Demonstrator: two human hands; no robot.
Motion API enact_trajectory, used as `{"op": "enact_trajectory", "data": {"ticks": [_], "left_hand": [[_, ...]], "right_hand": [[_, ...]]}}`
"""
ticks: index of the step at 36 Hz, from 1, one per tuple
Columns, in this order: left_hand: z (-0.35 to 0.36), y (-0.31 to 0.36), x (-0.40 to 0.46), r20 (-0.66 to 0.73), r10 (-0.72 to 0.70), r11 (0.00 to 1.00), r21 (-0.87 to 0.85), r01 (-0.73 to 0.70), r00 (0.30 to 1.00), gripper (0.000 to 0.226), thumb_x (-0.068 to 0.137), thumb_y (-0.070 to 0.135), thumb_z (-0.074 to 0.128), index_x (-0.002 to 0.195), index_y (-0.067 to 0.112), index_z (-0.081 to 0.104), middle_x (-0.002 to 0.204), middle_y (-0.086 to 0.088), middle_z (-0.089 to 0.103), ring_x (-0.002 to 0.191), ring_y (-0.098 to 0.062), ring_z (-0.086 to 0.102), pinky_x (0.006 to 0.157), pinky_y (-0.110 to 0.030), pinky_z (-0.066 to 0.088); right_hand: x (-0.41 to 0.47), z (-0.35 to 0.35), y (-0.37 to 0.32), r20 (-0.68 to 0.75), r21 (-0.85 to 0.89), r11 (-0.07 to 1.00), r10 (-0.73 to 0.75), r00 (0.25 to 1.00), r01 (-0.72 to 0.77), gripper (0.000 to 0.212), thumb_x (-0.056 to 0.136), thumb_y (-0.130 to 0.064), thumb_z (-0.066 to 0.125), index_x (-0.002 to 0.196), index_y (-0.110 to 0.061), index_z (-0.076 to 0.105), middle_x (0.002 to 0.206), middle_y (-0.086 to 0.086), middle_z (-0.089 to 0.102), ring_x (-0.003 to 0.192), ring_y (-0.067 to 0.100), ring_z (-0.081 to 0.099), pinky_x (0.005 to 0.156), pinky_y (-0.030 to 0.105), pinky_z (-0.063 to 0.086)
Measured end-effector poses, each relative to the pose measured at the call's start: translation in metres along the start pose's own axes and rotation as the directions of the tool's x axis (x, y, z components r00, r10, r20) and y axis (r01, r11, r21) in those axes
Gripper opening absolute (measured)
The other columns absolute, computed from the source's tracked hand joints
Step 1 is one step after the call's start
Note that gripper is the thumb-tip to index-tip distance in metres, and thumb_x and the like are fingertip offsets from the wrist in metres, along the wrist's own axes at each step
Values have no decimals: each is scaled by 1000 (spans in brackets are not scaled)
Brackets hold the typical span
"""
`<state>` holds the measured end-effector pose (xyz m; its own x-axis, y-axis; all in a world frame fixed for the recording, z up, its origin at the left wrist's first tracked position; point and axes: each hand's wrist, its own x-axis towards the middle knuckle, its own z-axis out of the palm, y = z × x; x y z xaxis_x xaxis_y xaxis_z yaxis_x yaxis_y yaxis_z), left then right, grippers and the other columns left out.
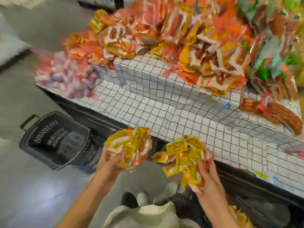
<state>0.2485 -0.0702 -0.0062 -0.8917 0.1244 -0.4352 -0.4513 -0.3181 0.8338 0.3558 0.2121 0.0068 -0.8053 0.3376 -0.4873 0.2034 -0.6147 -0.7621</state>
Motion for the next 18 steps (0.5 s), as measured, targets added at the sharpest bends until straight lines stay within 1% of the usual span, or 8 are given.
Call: {"op": "enact_trajectory", "data": {"ticks": [2, 5, 7, 10, 12, 14, 15, 18], "left_hand": [[-15, 5, -1, -62, 2, 1000, -22, -4, 998, 59, 86, 9, 64, 141, 21, 49, 136, -20, 59, 119, -51, 58, 85, -72, 49], [-30, 12, 1, -165, 6, 998, -67, -17, 986, 57, 82, 12, 68, 136, 22, 53, 134, -19, 61, 111, -44, 65, 78, -58, 58], [-37, 17, 5, -216, 23, 995, -89, -43, 976, 58, 80, 12, 68, 135, 20, 54, 133, -19, 62, 108, -39, 66, 75, -52, 58], [-43, 26, 14, -284, 54, 993, -89, -82, 957, 63, 77, 10, 76, 135, 18, 54, 133, -21, 61, 108, -39, 63, 80, -55, 55], [-44, 34, 23, -329, 78, 988, -100, -117, 941, 61, 77, 11, 75, 133, 21, 55, 129, -18, 64, 106, -37, 64, 80, -52, 55], [-46, 43, 33, -362, 99, 981, -119, -151, 927, 56, 80, 9, 74, 132, 23, 57, 126, -14, 67, 106, -37, 66, 79, -51, 57], [-47, 47, 38, -383, 102, 977, -134, -165, 918, 51, 83, 7, 70, 130, 24, 57, 126, -13, 67, 107, -38, 67, 78, -51, 58], [-52, 57, 58, -411, 114, 973, -137, -185, 905, 49, 87, 8, 68, 131, 26, 56, 128, -12, 66, 106, -40, 68, 70, -49, 58]], "right_hand": [[13, 16, 0, 37, -30, 999, 33, 999, -32, 49, 95, -26, 60, 136, -51, 56, 136, -18, 64, 90, -2, 71, 58, 23, 57], [37, 39, 1, 93, -38, 997, 77, 993, -73, 51, 91, -23, 61, 136, -49, 58, 133, -13, 67, 85, 2, 73, 55, 23, 56], [56, 54, 1, 151, -68, 994, 99, 984, -89, 52, 92, -23, 61, 137, -49, 57, 138, -14, 64, 94, 6, 74, 61, 26, 58], [88, 78, 1, 213, -124, 986, 135, 968, -110, 50, 94, -25, 62, 135, -53, 57, 140, -21, 60, 117, 6, 66, 75, 32, 59], [110, 94, 1, 257, -132, 983, 160, 953, -129, 49, 93, -24, 64, 131, -54, 59, 141, -23, 59, 107, 3, 70, 65, 29, 59], [131, 112, -1, 343, -155, 981, 168, 924, -121, 50, 96, -24, 62, 136, -53, 55, 142, -19, 55, 78, 1, 70, 50, 24, 53], [140, 122, -3, 380, -168, 979, 175, 908, -119, 50, 98, -24, 59, 140, -51, 52, 144, -16, 52, 74, 0, 68, 48, 23, 52], [165, 144, -9, 452, -196, 973, 203, 869, -125, 46, 103, -29, 54, 144, -50, 48, 146, -14, 49, 89, 5, 71, 58, 33, 59]]}}
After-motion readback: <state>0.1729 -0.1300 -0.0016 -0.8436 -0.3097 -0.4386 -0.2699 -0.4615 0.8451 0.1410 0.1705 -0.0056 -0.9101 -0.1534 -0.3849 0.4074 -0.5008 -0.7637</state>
